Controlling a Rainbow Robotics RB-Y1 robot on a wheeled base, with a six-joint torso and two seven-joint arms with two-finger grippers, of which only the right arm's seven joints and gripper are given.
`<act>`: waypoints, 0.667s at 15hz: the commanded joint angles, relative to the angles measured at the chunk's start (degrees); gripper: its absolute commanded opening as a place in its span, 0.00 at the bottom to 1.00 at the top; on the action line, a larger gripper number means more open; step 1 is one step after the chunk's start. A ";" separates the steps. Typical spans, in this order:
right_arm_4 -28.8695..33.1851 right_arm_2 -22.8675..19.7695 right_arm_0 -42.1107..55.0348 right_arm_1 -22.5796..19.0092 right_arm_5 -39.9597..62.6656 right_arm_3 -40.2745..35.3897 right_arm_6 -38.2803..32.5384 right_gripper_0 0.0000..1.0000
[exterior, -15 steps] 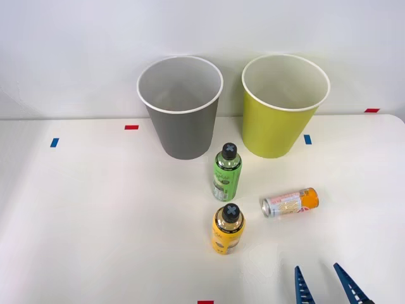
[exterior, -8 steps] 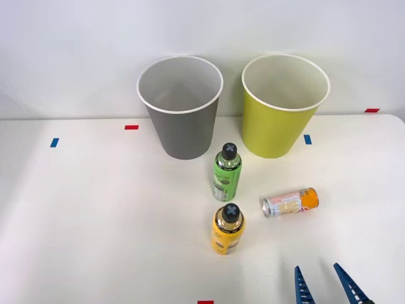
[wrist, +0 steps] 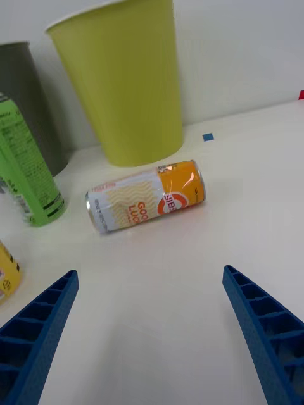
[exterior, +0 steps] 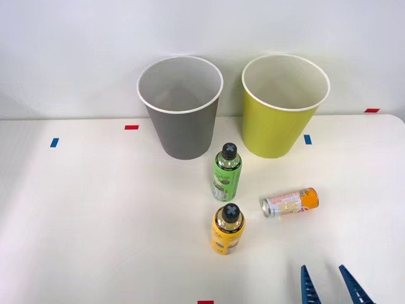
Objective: Put cans in the gray bin, plastic bottles in the light green bin
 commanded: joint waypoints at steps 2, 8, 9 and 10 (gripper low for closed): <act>-1.96 -2.93 0.65 0.04 8.32 -6.52 1.62 0.78; -12.07 -5.40 3.02 -0.83 44.80 -28.58 0.13 0.78; -13.04 -6.54 2.49 -0.83 51.12 -31.83 -1.89 0.78; -13.04 -7.86 1.35 -0.83 58.33 -35.17 -5.58 0.78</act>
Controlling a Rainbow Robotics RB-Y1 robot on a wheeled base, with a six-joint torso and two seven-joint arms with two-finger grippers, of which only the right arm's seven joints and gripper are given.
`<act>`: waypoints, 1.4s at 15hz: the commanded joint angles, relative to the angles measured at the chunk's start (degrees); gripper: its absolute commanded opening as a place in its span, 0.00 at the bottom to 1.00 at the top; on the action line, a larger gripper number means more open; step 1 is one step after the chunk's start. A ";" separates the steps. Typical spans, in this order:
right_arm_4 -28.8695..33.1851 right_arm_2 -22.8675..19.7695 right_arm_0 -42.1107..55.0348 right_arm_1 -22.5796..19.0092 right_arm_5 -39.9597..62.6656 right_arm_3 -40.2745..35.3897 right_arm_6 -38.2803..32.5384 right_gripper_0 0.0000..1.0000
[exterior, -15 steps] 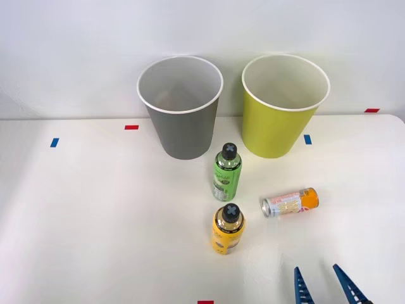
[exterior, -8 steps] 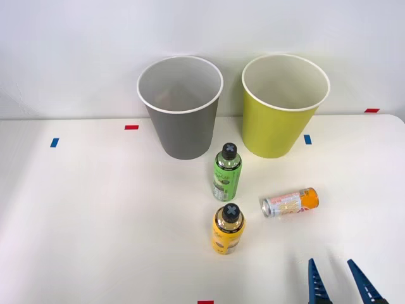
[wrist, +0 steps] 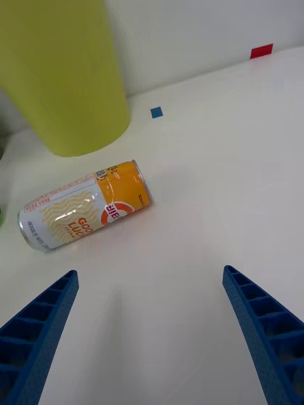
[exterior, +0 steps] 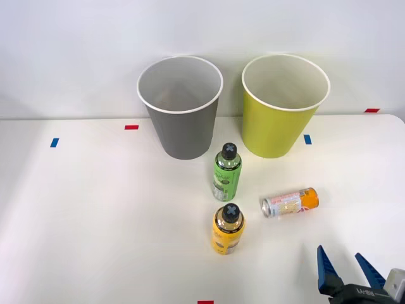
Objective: Put cans in the gray bin, plastic bottles in the light green bin
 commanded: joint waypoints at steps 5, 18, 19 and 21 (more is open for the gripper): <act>-1.99 -8.09 -13.27 -1.59 48.09 -18.36 -25.52 0.78; 3.11 0.79 -33.75 -13.28 69.88 -16.95 -69.91 0.94; 2.58 0.79 -35.15 -13.72 69.97 -15.28 -70.00 0.96; 1.62 0.96 -37.88 -14.60 69.97 -11.68 -70.44 1.00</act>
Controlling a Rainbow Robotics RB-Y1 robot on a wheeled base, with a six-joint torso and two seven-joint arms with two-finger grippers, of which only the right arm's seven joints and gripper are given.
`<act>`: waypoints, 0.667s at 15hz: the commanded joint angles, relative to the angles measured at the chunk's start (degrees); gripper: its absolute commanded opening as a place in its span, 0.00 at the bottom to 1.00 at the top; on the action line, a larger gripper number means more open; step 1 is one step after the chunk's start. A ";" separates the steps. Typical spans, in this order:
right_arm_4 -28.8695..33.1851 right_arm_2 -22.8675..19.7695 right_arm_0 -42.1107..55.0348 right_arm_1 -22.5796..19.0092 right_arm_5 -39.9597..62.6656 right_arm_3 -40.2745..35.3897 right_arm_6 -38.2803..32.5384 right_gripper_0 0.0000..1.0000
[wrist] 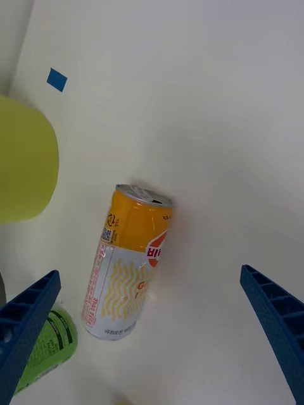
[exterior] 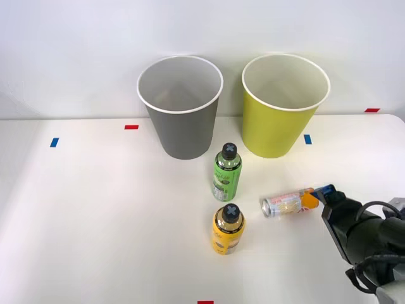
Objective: Put cans in the gray bin, plastic bottles in the light green bin
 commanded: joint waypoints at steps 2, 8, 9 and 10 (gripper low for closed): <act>-1.51 0.36 -5.29 -1.42 4.25 4.03 -0.96 1.00; -8.11 0.36 -13.73 -1.86 11.19 8.34 -5.80 1.00; -8.37 0.89 -15.31 -1.86 11.28 10.18 -5.97 1.00; -8.37 1.77 -16.98 -1.86 11.28 12.56 -6.32 1.00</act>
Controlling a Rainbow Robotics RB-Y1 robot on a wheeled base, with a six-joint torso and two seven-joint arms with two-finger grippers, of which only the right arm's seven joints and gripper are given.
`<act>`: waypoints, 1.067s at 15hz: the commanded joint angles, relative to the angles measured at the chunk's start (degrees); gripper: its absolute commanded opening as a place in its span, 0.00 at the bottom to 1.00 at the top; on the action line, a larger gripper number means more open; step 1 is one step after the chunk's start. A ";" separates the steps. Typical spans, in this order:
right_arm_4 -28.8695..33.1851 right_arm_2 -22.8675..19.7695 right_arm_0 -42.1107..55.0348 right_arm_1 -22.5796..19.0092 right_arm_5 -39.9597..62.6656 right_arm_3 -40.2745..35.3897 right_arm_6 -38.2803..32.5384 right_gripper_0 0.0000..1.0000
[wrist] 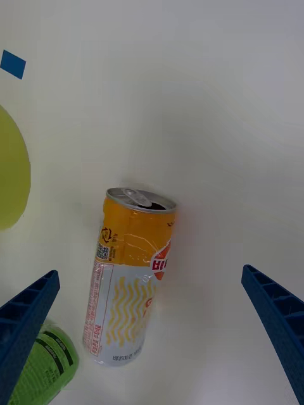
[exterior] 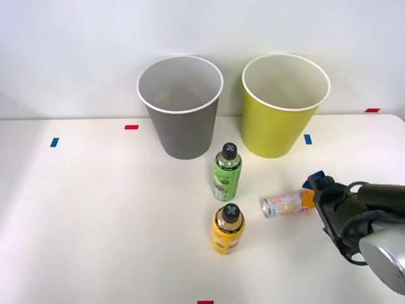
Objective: Put cans in the gray bin, plastic bottles in the light green bin
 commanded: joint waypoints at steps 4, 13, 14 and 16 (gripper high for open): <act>0.00 2.19 -5.50 1.05 0.06 8.24 -2.00 1.00; 3.70 3.68 -11.38 5.62 -0.03 18.61 -2.44 1.00; 4.40 3.77 -11.65 6.23 -0.03 19.05 -2.44 1.00; 4.93 4.03 -11.65 6.41 -0.03 19.14 -2.09 1.00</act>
